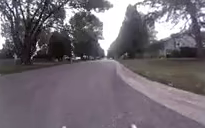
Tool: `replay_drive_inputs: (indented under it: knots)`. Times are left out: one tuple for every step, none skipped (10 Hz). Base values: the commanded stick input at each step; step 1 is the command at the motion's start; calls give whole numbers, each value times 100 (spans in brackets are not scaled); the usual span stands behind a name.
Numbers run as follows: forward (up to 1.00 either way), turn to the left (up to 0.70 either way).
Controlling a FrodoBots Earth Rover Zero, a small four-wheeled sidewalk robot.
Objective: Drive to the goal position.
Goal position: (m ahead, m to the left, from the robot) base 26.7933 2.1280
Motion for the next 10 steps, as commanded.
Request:
replay_drive_inputs:
  knots:
    - [100,-1]
    - [100,-9]
    - [100,-30]
    - [100,-40]
    - [100,-22]
    - [100,0]
    - [100,0]
    - [100,0]
    - [100,0]
    - [100,0]
